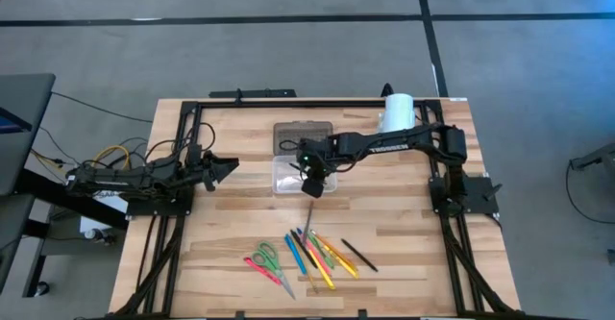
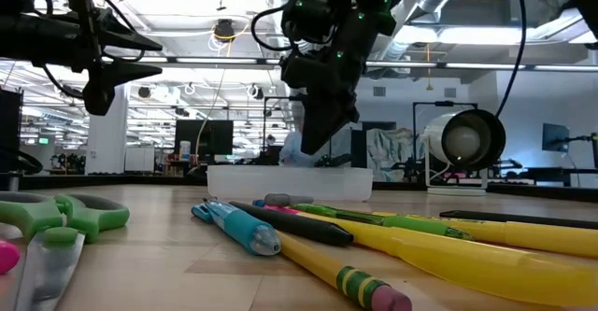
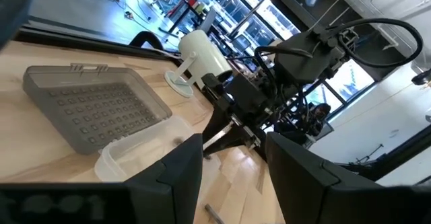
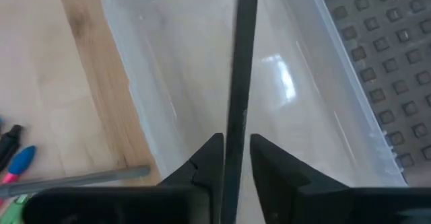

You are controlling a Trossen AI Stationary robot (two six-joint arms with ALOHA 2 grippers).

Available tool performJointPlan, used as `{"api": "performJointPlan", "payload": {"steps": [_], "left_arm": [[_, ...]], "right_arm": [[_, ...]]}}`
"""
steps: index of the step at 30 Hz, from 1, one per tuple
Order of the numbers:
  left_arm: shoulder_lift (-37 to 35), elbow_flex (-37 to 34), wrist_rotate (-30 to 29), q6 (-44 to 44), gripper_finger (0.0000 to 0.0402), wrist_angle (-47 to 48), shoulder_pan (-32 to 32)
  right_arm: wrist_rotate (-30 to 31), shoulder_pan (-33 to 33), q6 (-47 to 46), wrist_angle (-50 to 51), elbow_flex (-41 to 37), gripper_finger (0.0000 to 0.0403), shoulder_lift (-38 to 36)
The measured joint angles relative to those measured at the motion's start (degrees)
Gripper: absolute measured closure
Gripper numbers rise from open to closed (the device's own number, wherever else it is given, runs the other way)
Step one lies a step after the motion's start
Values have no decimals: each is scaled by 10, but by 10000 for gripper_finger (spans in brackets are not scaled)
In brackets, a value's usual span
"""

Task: Pick & place school supplies into a supply box
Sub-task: Put the black pen into the supply box, then put the green scissors into the supply box

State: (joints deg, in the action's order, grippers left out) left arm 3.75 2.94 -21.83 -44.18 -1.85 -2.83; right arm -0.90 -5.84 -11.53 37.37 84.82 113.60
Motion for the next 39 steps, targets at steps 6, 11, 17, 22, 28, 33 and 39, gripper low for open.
{"api": "performJointPlan", "payload": {"steps": [6,11,17,22,28,33,39], "left_arm": [[0,0,0,0,249,0,0],[0,0,8,-10,249,-1,0],[0,0,66,-11,249,-3,0],[0,0,136,-11,249,-15,-6],[0,0,150,-2,249,-22,-34],[0,0,164,1,249,-25,-62],[24,0,207,3,249,-28,-102]], "right_arm": [[2,1,-14,-1,0,280,-1],[13,11,-24,22,0,254,-45],[30,54,-44,73,0,255,-111],[63,107,-93,144,0,269,-150],[103,185,-191,172,-43,279,-181],[103,240,-308,171,-90,280,-185],[126,292,-446,153,-119,282,-184]]}}
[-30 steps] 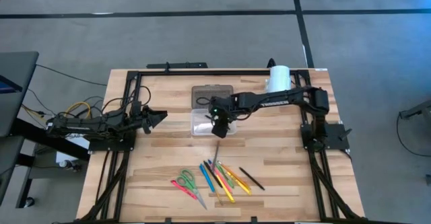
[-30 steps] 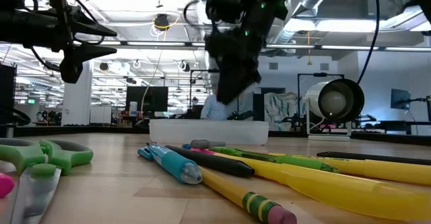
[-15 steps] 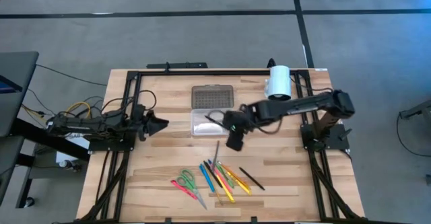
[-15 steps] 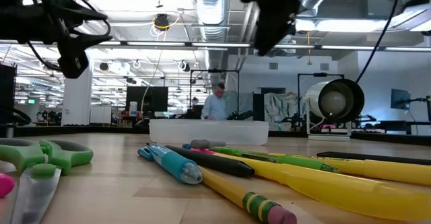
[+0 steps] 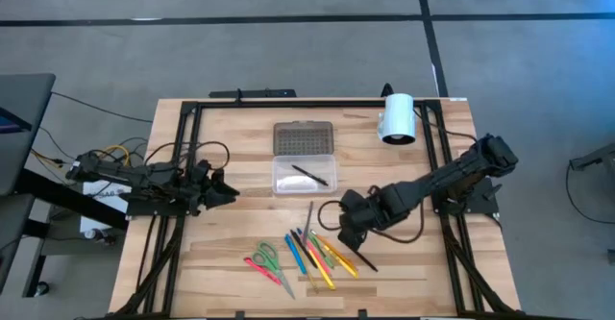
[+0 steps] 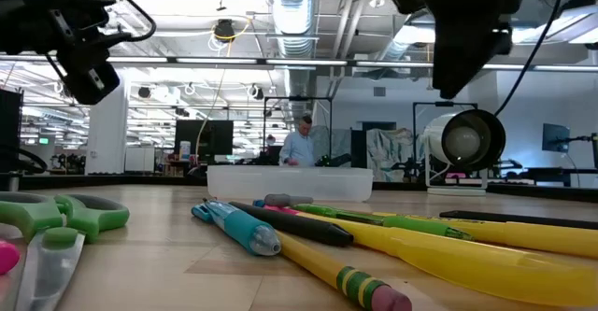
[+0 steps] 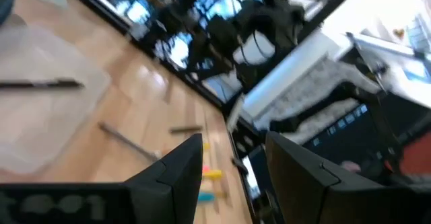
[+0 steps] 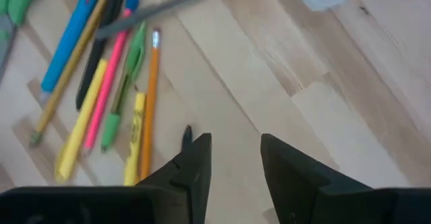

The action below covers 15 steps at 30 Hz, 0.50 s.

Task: Pick & place school supplies into a supply box
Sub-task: Put the green scissors into the supply box

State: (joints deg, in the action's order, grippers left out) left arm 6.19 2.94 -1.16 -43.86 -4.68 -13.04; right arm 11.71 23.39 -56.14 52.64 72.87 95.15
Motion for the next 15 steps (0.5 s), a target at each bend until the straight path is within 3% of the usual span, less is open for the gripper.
{"api": "performJointPlan", "payload": {"steps": [7,15], "left_arm": [[79,29,-20,80,249,-113,-15],[184,175,-69,217,249,-118,-12]], "right_arm": [[51,26,-83,-1,-1,280,3],[79,18,3,13,-1,280,3]]}}
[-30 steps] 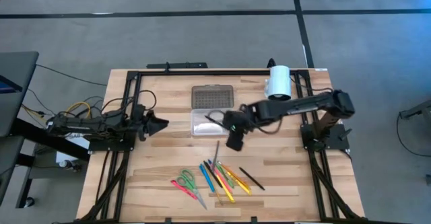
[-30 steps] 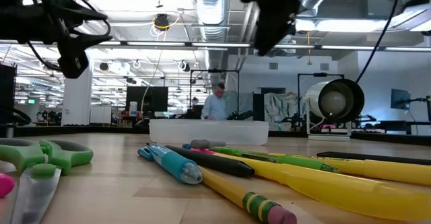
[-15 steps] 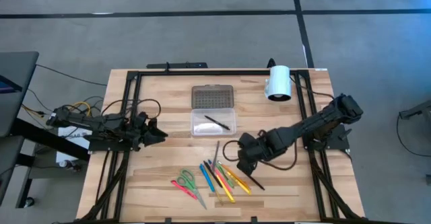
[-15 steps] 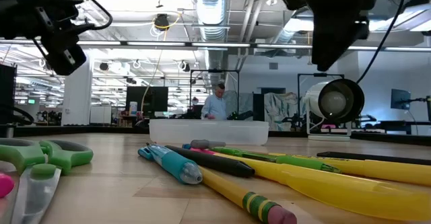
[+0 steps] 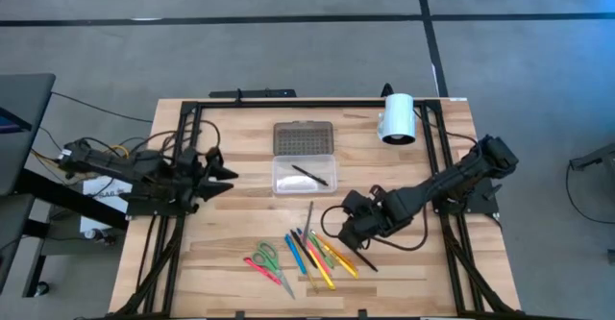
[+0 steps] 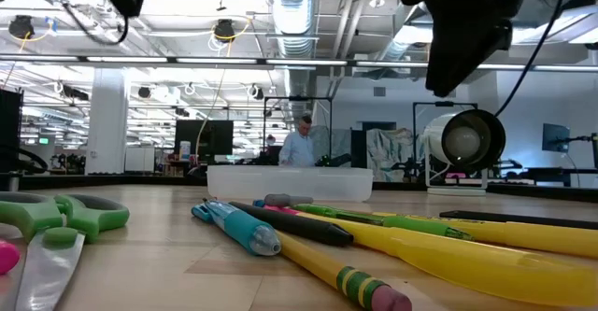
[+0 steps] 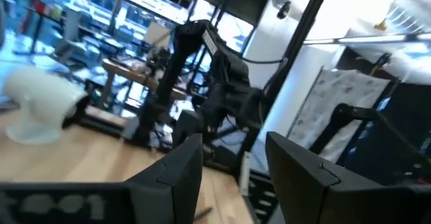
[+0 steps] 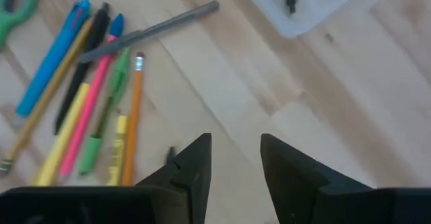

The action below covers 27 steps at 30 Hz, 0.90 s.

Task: Pick & place school supplies into a supply box
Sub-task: Put the green scissors into the supply box

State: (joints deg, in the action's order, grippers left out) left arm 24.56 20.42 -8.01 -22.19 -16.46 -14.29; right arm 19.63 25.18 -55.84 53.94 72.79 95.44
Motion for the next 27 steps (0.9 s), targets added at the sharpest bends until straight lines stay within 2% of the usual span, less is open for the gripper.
{"api": "performJointPlan", "payload": {"steps": [4,9,14,20,27], "left_arm": [[77,76,-7,20,249,71,0],[207,164,21,15,249,173,-5],[328,229,45,16,249,209,-24],[429,269,58,-4,249,303,-56],[509,270,62,-45,249,329,-117]], "right_arm": [[2,-5,19,20,0,280,0],[19,12,19,46,0,280,0],[31,30,4,70,0,280,0],[30,61,-27,98,0,280,0],[31,111,-91,140,0,282,0]]}}
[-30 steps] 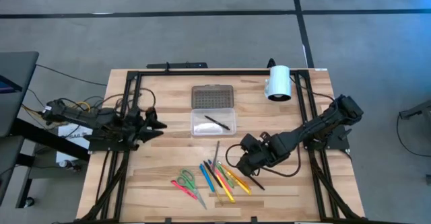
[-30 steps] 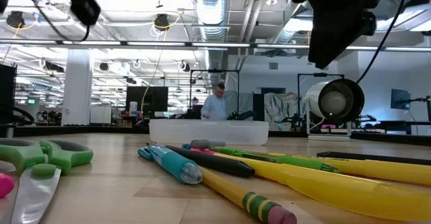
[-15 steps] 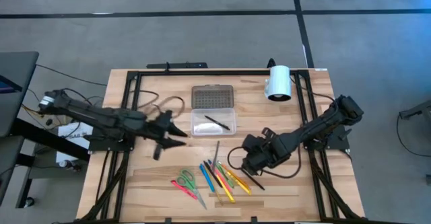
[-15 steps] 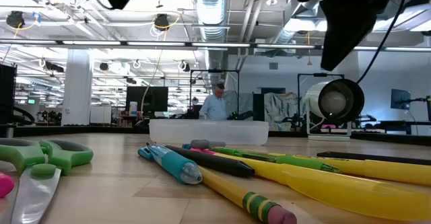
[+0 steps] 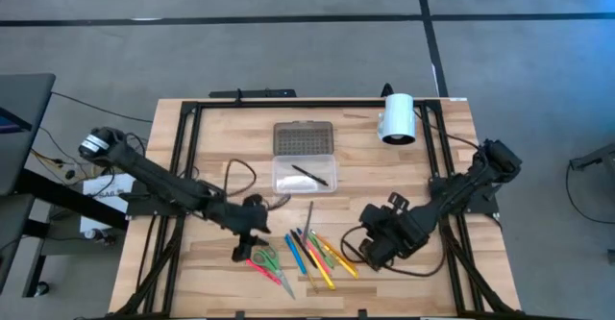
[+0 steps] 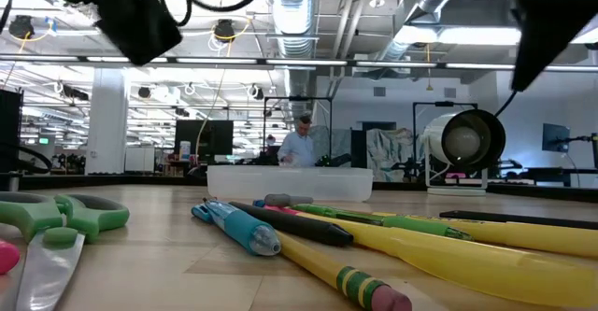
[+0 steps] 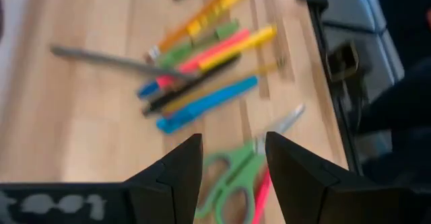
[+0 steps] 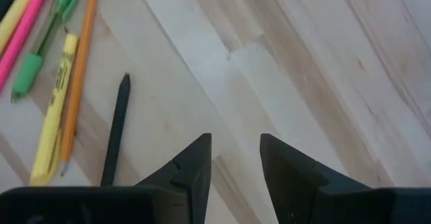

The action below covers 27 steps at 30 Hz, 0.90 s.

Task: Pick & place school supplies into a supply box
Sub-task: Put the green scissors into the supply box

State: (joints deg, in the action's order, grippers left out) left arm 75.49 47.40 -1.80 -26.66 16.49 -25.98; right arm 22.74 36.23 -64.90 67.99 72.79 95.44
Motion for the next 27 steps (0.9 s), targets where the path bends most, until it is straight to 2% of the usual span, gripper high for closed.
{"api": "performJointPlan", "payload": {"steps": [10,15,17,19,24,27], "left_arm": [[68,1,-8,-46,249,15,-100],[92,1,-97,-46,249,10,-126],[100,1,-115,-42,249,13,-125],[113,1,-114,-25,249,8,-120],[160,1,-52,52,249,-10,-109],[180,2,-40,74,249,-8,-103]], "right_arm": [[18,59,-89,38,0,282,0],[29,75,-113,40,0,282,0],[29,78,-117,40,0,282,0],[29,78,-117,40,0,282,0],[31,76,-117,39,0,282,0],[30,75,-117,34,0,282,0]]}}
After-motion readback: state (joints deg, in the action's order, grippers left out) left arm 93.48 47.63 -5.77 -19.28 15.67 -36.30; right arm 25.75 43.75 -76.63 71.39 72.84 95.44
